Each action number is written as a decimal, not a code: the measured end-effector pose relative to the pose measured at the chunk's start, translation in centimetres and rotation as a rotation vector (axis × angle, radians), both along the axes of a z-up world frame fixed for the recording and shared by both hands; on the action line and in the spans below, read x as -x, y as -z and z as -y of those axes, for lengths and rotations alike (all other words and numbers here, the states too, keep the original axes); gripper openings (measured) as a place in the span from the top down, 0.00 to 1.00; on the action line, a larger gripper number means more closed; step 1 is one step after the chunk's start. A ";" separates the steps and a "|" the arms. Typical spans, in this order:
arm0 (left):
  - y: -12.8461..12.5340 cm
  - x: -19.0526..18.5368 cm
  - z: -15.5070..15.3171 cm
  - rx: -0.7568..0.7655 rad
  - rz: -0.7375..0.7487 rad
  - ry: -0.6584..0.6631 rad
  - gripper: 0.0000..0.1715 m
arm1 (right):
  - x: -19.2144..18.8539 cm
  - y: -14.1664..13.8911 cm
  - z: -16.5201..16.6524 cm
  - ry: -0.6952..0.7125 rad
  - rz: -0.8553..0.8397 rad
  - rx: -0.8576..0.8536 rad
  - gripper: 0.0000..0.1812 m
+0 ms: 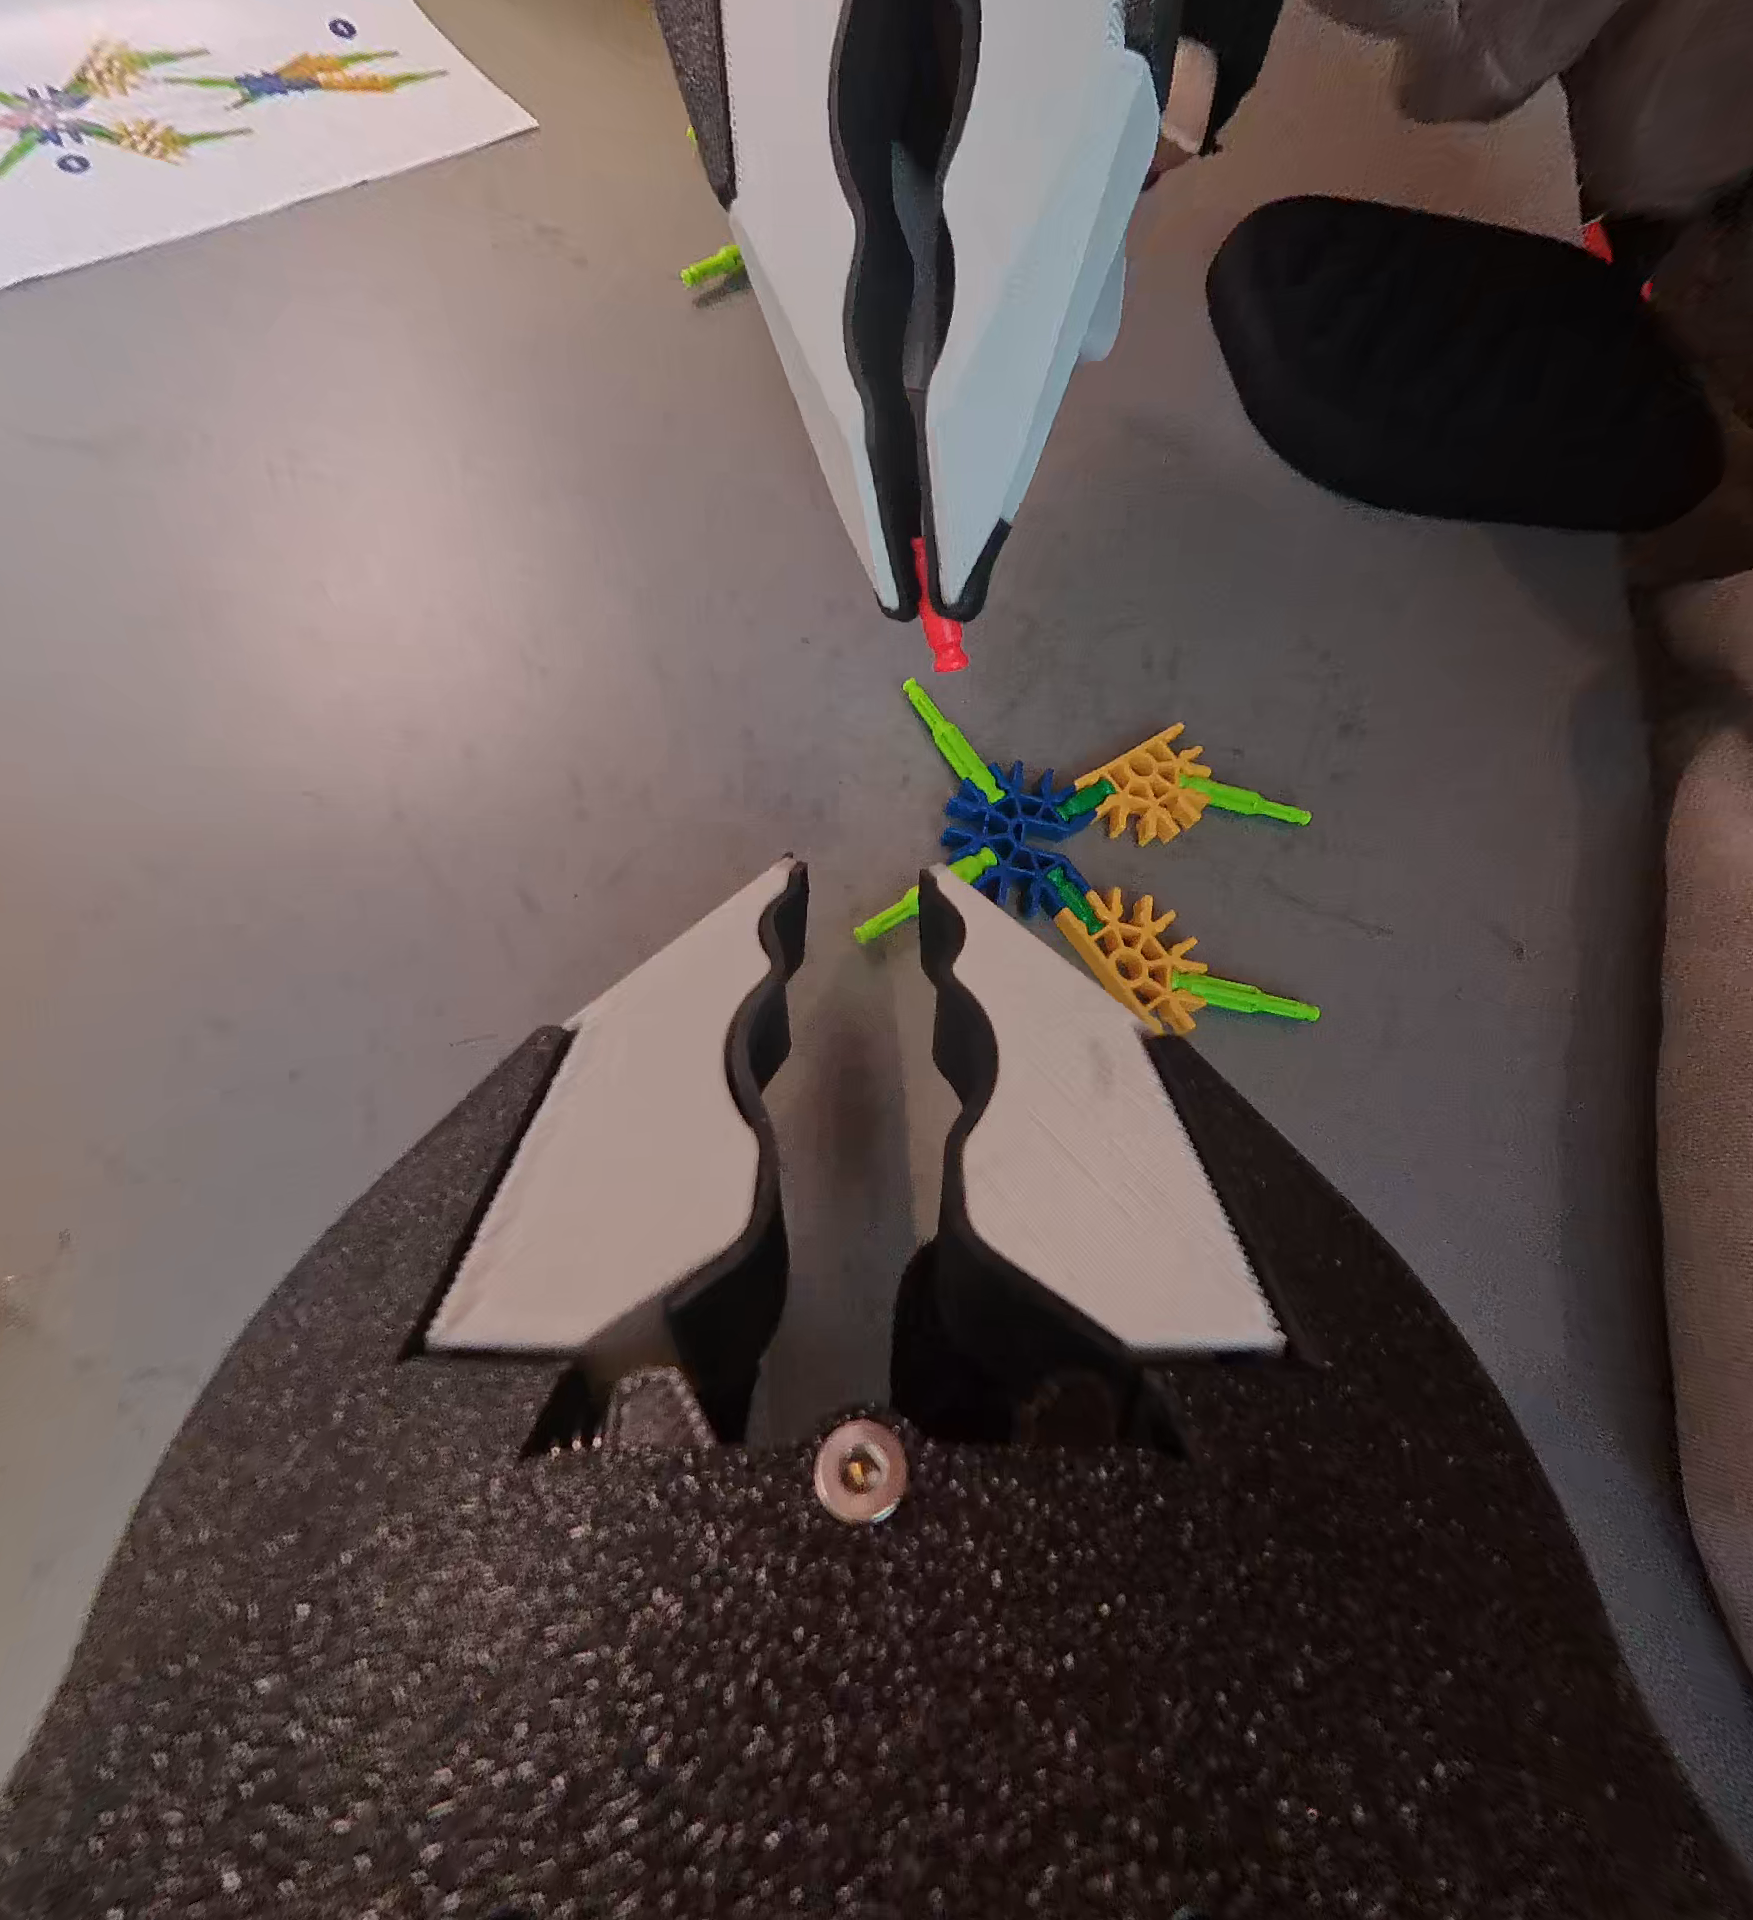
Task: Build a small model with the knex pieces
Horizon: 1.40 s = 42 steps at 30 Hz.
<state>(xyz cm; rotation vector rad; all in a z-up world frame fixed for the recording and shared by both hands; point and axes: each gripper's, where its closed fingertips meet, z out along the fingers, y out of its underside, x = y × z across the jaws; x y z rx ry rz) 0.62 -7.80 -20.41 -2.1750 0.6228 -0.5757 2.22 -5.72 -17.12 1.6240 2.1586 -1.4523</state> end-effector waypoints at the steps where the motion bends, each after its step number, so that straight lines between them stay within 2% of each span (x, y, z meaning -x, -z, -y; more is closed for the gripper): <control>1: 0.4 -0.1 0.0 0.010 -0.017 -0.001 0.88 | -0.1 0.3 0.4 -0.034 0.028 -0.008 0.99; 5: 1.5 -0.4 0.4 0.032 -0.081 0.027 0.88 | -0.8 2.0 1.8 -0.156 0.143 -0.046 0.98; 12: 2.2 -0.8 0.3 0.029 -0.116 0.035 0.88 | -1.0 4.3 1.8 -0.182 0.266 -0.031 0.99; 29: 2.3 -0.5 0.2 0.017 -0.138 0.033 0.91 | -1.1 5.0 2.5 -0.279 0.318 -0.101 0.96; 36: 1.3 -0.4 0.7 0.023 -0.103 0.057 0.90 | -0.7 3.5 1.7 -0.189 0.218 -0.090 0.92; 38: 0.9 -0.5 1.3 0.034 -0.081 0.084 0.90 | -1.1 3.3 1.3 -0.200 0.139 -0.182 0.92; 42: 1.3 -1.0 3.0 0.091 -0.079 0.182 0.89 | -1.7 3.2 1.4 -0.352 -0.116 -0.469 0.93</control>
